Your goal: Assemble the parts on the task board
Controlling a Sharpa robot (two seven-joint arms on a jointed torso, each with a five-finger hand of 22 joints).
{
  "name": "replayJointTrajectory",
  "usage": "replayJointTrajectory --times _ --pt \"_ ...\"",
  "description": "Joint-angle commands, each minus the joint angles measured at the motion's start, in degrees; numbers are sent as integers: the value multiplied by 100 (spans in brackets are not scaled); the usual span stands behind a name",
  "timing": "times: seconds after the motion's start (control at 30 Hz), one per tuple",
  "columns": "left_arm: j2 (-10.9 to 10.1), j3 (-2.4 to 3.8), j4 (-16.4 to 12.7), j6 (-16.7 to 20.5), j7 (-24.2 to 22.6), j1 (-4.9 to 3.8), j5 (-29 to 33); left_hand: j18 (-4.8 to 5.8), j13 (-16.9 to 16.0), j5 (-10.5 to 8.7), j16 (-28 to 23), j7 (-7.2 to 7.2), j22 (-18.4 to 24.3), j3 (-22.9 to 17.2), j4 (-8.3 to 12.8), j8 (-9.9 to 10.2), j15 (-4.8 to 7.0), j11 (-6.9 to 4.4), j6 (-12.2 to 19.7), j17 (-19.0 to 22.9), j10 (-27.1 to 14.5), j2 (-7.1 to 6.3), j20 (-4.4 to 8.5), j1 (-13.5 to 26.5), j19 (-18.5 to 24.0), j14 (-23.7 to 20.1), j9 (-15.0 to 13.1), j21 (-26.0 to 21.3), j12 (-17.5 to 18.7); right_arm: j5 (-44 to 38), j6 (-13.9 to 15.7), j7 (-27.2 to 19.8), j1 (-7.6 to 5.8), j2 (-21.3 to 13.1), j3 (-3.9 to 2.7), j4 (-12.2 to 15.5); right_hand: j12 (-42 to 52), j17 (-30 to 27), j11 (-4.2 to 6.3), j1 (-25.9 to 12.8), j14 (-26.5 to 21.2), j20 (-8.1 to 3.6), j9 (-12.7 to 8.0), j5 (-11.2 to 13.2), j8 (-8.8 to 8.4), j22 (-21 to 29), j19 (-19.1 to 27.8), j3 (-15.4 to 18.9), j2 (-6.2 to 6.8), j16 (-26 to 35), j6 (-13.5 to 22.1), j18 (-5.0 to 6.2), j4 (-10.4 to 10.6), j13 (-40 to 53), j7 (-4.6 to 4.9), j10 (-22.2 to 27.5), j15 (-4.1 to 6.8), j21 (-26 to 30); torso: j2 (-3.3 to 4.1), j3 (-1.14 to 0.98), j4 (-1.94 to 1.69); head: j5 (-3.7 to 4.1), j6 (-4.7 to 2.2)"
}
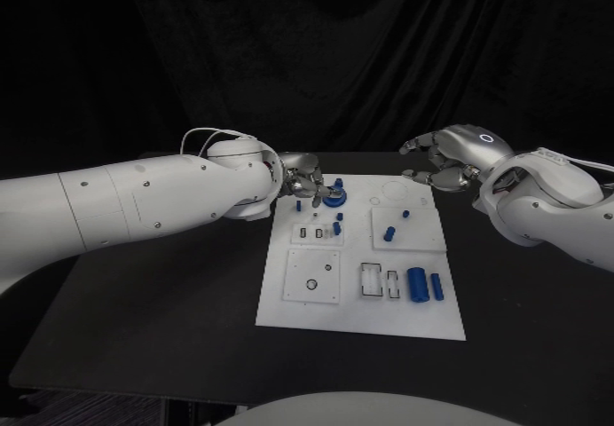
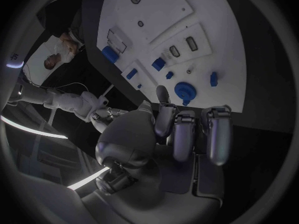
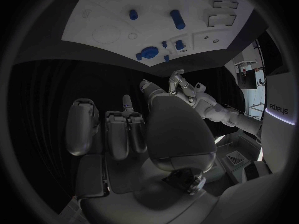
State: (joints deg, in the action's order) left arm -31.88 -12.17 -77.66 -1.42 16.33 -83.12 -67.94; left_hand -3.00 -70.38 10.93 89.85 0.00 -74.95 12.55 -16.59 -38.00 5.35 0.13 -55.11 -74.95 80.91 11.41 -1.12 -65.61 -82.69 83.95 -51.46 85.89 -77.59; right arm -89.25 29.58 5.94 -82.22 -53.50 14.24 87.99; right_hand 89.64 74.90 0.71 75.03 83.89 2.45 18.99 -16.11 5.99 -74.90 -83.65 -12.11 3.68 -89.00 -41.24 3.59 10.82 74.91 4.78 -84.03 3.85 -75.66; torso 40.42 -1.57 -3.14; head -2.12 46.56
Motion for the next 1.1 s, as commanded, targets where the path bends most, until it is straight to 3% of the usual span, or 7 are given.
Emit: replayJointTrajectory --times 0.03,0.27,0.4,0.5,0.73,1.0,1.1 --pt "103 5 58 -590 825 -18 -157 73 -1962 -42 15 -7 -595 67 -1 -36 53 -365 -72 -1505 909 -13 34 119 -58 605 -140 33 -1241 -8 -130 117 24 5 -5 -19 36 1412 -41 27 570 21 -7 -16 22 -1100 -30 -25 -42 2 -50 -47 8 1509 7 -597 -17 29 -13 -22 7 14 54" --pt "289 5 138 -604 1098 -16 -160 75 -1962 -2 15 -27 -602 121 0 16 82 -390 -93 -1505 909 -2 66 245 -77 605 -256 27 -1241 -8 -99 95 33 -2 -5 -24 36 1412 -45 15 570 24 -17 -13 37 -1101 -32 -19 -40 2 -93 -47 18 1509 14 -597 -21 24 -3 -36 45 5 110" --pt "361 5 157 -519 1105 -11 -161 75 -1962 122 15 -21 -598 114 26 217 93 -393 -88 -1505 909 -19 80 201 -83 605 -260 15 -1241 -8 -65 75 34 0 -5 -18 36 1416 -47 12 572 25 -20 -13 41 -1102 -33 -17 -40 -1 -107 -48 21 1509 16 -597 -21 22 1 -40 60 6 139" --pt "413 4 176 -449 1084 -5 -161 72 -1962 195 15 25 -583 89 35 616 67 -357 -119 -1505 909 -43 67 121 -78 605 -134 -8 -1241 -8 -57 70 35 -2 -5 -11 36 1416 -47 11 572 25 -21 -13 43 -1102 -34 -17 -40 -2 -113 -48 21 1509 17 -597 -22 20 -2 -40 61 18 160" --pt "504 4 208 -331 1023 13 -161 67 -1962 202 15 86 -572 79 28 1149 24 -309 -259 -1505 909 -71 26 81 -72 605 87 -37 -1241 -8 -60 71 35 -5 -5 -8 36 1413 -48 11 571 26 -23 -13 46 -1101 -33 -16 -38 1 -122 -47 21 1509 18 -597 -23 23 -8 -36 52 20 177" --pt "579 3 225 -348 1004 49 -161 64 -1962 203 15 107 -568 73 45 1366 6 -289 -326 -1505 909 -94 8 52 -68 605 180 -49 -1241 -8 -80 75 35 16 -5 -13 36 1404 -49 9 567 26 -25 -13 48 -1100 -31 -14 -35 11 -130 -46 22 1509 20 -597 -24 28 0 -36 67 -12 174" --pt "598 3 233 -377 1025 72 -161 68 -1962 309 15 108 -588 49 81 1493 1 -286 -403 -1505 909 -130 0 -21 -82 605 227 -47 -1241 -8 -88 74 35 25 -5 -13 36 1404 -49 9 567 26 -25 -13 48 -1100 -31 -14 -35 11 -130 -46 22 1509 20 -597 -24 28 -9 -31 51 -5 195"
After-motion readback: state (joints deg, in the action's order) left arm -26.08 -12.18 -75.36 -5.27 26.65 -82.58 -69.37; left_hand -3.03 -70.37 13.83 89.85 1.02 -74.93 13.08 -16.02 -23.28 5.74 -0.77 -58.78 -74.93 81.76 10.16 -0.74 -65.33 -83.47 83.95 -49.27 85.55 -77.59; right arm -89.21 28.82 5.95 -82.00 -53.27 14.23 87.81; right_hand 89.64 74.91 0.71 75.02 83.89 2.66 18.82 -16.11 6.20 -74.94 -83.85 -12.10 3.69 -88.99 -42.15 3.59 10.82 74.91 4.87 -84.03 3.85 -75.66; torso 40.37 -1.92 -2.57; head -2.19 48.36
